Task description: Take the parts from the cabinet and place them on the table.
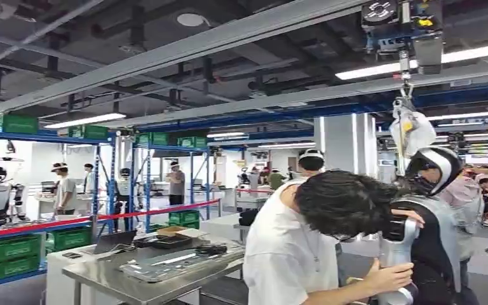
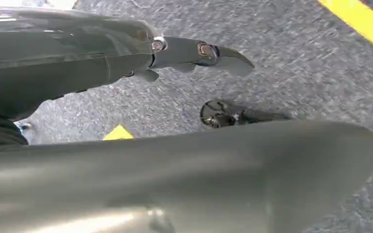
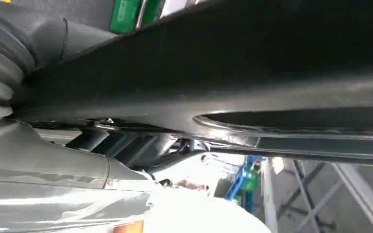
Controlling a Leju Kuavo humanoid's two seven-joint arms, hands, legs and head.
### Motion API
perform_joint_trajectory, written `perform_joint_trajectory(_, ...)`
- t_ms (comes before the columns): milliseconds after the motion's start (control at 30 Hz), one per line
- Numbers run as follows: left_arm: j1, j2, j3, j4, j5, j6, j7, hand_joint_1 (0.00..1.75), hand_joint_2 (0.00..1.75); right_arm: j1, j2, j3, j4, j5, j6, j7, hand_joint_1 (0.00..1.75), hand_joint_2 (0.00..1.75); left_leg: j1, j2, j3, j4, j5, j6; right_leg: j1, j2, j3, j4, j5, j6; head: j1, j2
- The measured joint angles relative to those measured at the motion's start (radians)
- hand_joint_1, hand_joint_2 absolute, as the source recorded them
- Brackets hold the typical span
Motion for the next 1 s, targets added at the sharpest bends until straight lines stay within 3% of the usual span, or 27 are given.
perform_joint_trajectory(33,0.002,0.0,0.001,0.0,-0.001,0.0,0.0,0.0,0.0,0.0,0.0,0.0,0.0,0.001,0.002,0.0,1.75,1.75,0.008,0.006,-0.016,0.034,0.005,-0.008,-0.002,-0.024,0.001,0.0,-0.003,0.003,0.0,0.0)
perform_joint_trajectory(67,-0.002,0.004,0.008,0.0,0.001,-0.017,-0.031,0.0,0.0,-0.002,0.0,-0.001,0.0,0.006,0.002,-0.004,1.75,1.75,0.009,0.087,0.144,-0.264,0.129,-0.009,0.002,-0.078,0.018,0.007,-0.021,0.032,0.0,0.0)
perform_joint_trajectory(167,0.001,0.006,0.012,0.0,0.002,-0.023,-0.038,0.0,0.0,-0.007,0.0,-0.001,0.0,0.01,0.003,-0.005,1.75,1.75,-0.001,0.055,0.136,-0.259,0.127,0.016,-0.004,-0.102,0.03,0.0,-0.022,0.049,0.0,0.0)
perform_joint_trajectory(200,0.0,0.006,0.013,0.0,0.002,-0.023,-0.039,0.0,0.0,-0.011,-0.001,-0.001,0.0,0.01,0.004,-0.005,1.75,1.75,0.003,0.045,0.141,-0.265,0.131,0.025,-0.007,-0.106,0.03,0.001,-0.03,0.058,0.0,0.0)
perform_joint_trajectory(233,0.001,0.006,0.013,0.0,0.001,-0.023,-0.039,0.0,0.0,-0.016,-0.001,-0.002,-0.001,0.01,0.004,-0.005,1.75,1.75,0.005,0.037,0.141,-0.266,0.132,0.031,-0.011,-0.059,0.026,0.024,-0.052,0.059,0.0,0.0)
perform_joint_trajectory(267,-0.001,0.007,0.013,0.0,0.0,-0.022,-0.039,0.0,0.0,-0.016,-0.001,-0.001,-0.002,0.01,0.004,-0.006,1.75,1.75,0.005,0.03,0.14,-0.265,0.133,0.038,-0.011,-0.022,-0.001,0.086,-0.09,0.056,0.0,0.0)
perform_joint_trajectory(333,-0.005,0.007,0.013,0.0,-0.001,-0.022,-0.039,0.0,0.0,-0.011,-0.003,-0.002,-0.002,0.012,0.004,-0.005,1.75,1.75,0.001,0.004,0.14,-0.265,0.133,0.045,-0.008,0.007,-0.087,0.265,-0.166,0.053,0.0,0.0)
perform_joint_trajectory(367,-0.005,0.007,0.013,0.0,-0.003,-0.022,-0.037,0.0,0.0,-0.01,-0.005,-0.003,-0.002,0.012,0.004,-0.005,1.75,1.75,-0.003,-0.01,0.141,-0.265,0.133,0.045,-0.007,0.01,-0.12,0.325,-0.177,0.051,0.0,0.0)
perform_joint_trajectory(400,-0.004,0.007,0.014,0.0,-0.006,-0.021,-0.035,0.0,0.0,-0.01,-0.006,-0.004,-0.002,0.012,0.004,-0.005,1.75,1.75,-0.006,-0.023,0.142,-0.265,0.133,0.046,-0.004,0.012,-0.132,0.335,-0.165,0.048,0.0,0.0)
perform_joint_trajectory(433,-0.004,0.007,0.014,0.0,-0.006,-0.019,-0.034,0.0,0.0,-0.011,-0.006,-0.004,-0.002,0.012,0.004,-0.005,1.75,1.75,-0.008,-0.038,0.145,-0.265,0.133,0.046,0.0,0.015,-0.121,0.298,-0.129,0.042,0.0,0.0)
perform_joint_trajectory(467,-0.002,0.007,0.014,0.0,-0.006,-0.018,-0.034,0.0,0.0,-0.011,-0.007,-0.004,-0.002,0.013,0.004,-0.005,1.75,1.75,-0.01,-0.054,0.148,-0.265,0.133,0.047,0.004,0.022,-0.091,0.221,-0.078,0.034,0.0,0.0)
perform_joint_trajectory(500,-0.002,0.007,0.014,0.0,-0.006,-0.016,-0.033,0.0,0.0,-0.01,-0.008,-0.004,-0.002,0.013,0.004,-0.004,1.75,1.75,-0.01,-0.068,0.151,-0.265,0.132,0.047,0.009,0.043,-0.051,0.124,-0.024,0.023,0.0,0.0)
perform_joint_trajectory(533,-0.002,0.007,0.014,0.0,-0.006,-0.016,-0.033,0.0,0.0,-0.011,-0.009,-0.005,-0.003,0.014,0.004,-0.004,1.75,1.75,-0.007,-0.079,0.149,-0.265,0.133,0.047,0.011,0.097,-0.025,0.048,0.01,0.015,0.0,0.0)
perform_joint_trajectory(567,-0.004,0.006,0.014,0.0,-0.006,-0.016,-0.033,0.0,0.0,-0.009,-0.01,-0.005,-0.004,0.014,0.004,-0.004,1.75,1.75,-0.014,-0.094,0.145,-0.261,0.132,0.045,0.006,0.115,-0.017,0.026,0.004,0.01,0.0,0.0)
perform_joint_trajectory(600,-0.004,0.006,0.014,0.0,-0.006,-0.016,-0.033,0.0,0.0,-0.007,-0.01,-0.005,-0.006,0.014,0.003,-0.004,1.75,1.75,-0.009,-0.104,0.14,-0.261,0.134,0.041,0.008,0.106,-0.01,0.015,-0.001,0.017,0.0,0.0)
perform_joint_trajectory(667,0.004,0.006,0.015,0.0,-0.006,-0.016,-0.032,0.0,0.0,-0.007,-0.011,-0.005,-0.008,0.016,0.003,-0.004,1.75,1.75,-0.003,-0.126,0.135,-0.265,0.139,0.03,0.012,0.089,-0.009,0.016,-0.002,0.015,0.0,0.0)
perform_joint_trajectory(700,0.006,0.007,0.016,0.0,-0.006,-0.015,-0.032,0.0,0.0,-0.007,-0.011,-0.005,-0.011,0.017,0.003,-0.004,1.75,1.75,-0.009,-0.139,0.134,-0.266,0.138,0.024,0.003,0.075,-0.004,0.003,0.002,0.011,0.0,0.0)
perform_joint_trajectory(733,0.008,0.005,0.016,0.0,-0.007,-0.015,-0.032,0.0,0.0,-0.008,-0.011,-0.004,-0.013,0.018,0.005,-0.003,1.75,1.75,-0.014,-0.087,0.13,-0.251,0.122,0.022,0.001,0.055,0.002,-0.005,0.006,0.006,0.0,0.0)
perform_joint_trajectory(767,0.005,0.004,0.016,0.0,-0.007,-0.015,-0.032,0.0,0.0,-0.008,-0.011,-0.004,-0.016,0.017,0.004,-0.003,1.75,1.75,-0.013,-0.039,0.106,-0.203,0.087,0.016,0.0,0.042,0.004,-0.006,0.006,0.003,0.0,0.0)
perform_joint_trajectory(800,0.0,0.005,0.016,0.0,-0.007,-0.015,-0.032,0.0,0.0,-0.008,-0.011,-0.005,-0.016,0.017,0.004,-0.002,1.75,1.75,-0.008,-0.014,0.071,-0.132,0.05,0.01,0.001,0.027,0.004,-0.006,0.005,0.003,0.0,0.0)
perform_joint_trajectory(867,-0.004,0.004,0.016,0.0,-0.008,-0.015,-0.033,0.0,0.0,-0.008,-0.013,-0.005,-0.016,0.018,0.005,0.0,1.75,1.75,-0.001,0.002,-0.001,0.014,-0.003,0.0,0.001,-0.006,0.004,-0.006,0.003,0.004,0.0,0.0)
perform_joint_trajectory(900,-0.004,0.004,0.016,0.0,-0.008,-0.016,-0.033,0.0,0.0,-0.008,-0.013,-0.005,-0.016,0.017,0.005,0.0,1.75,1.75,0.005,0.005,-0.014,0.039,0.0,-0.006,0.0,-0.021,0.005,-0.006,0.001,0.007,0.0,0.0)
perform_joint_trajectory(933,-0.002,0.004,0.016,0.0,-0.01,-0.017,-0.033,0.0,0.0,-0.009,-0.013,-0.005,-0.016,0.017,0.005,0.001,1.75,1.75,0.01,0.009,0.002,0.009,0.026,-0.01,-0.001,-0.035,0.008,-0.006,-0.002,0.01,0.0,0.0)
perform_joint_trajectory(1000,0.0,0.004,0.016,0.0,-0.011,-0.016,-0.033,0.0,0.0,-0.01,-0.013,-0.005,-0.016,0.013,0.006,0.002,1.75,1.75,0.015,0.03,0.088,-0.155,0.113,-0.015,-0.005,-0.06,0.017,-0.004,-0.009,0.019,0.0,0.0)
